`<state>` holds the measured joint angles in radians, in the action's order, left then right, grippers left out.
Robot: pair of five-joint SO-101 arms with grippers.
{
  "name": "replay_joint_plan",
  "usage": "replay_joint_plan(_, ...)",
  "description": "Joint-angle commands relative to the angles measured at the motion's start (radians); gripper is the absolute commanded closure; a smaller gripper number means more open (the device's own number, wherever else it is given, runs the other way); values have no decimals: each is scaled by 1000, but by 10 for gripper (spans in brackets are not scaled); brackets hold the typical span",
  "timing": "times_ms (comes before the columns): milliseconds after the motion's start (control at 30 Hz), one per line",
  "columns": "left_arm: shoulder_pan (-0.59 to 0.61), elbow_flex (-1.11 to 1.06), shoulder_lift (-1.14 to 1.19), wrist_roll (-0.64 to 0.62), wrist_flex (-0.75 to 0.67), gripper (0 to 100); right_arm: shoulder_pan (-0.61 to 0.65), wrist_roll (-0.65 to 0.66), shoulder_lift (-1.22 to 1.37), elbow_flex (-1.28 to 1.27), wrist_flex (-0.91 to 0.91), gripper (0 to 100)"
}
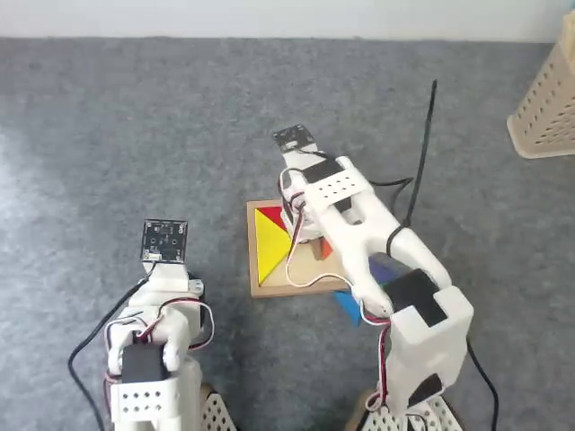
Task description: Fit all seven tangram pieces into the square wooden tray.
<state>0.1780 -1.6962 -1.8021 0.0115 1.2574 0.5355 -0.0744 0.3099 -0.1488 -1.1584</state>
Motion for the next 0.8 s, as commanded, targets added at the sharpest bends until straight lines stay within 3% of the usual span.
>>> replay_joint_plan(0, 2, 12, -17, -8, 5, 988, -27, -5, -59, 52, -8, 939)
replay_joint_plan(200, 2, 12, -17, -8, 5, 988, -27, -5, -59, 52, -8, 931)
replay_joint_plan(433, 2, 12, -17, -8, 5, 988, -22, -5, -61, 55, -1, 775)
replay_joint_plan(767, 2, 12, -17, -8, 5, 988, -21, -5, -120, 92, -12, 767)
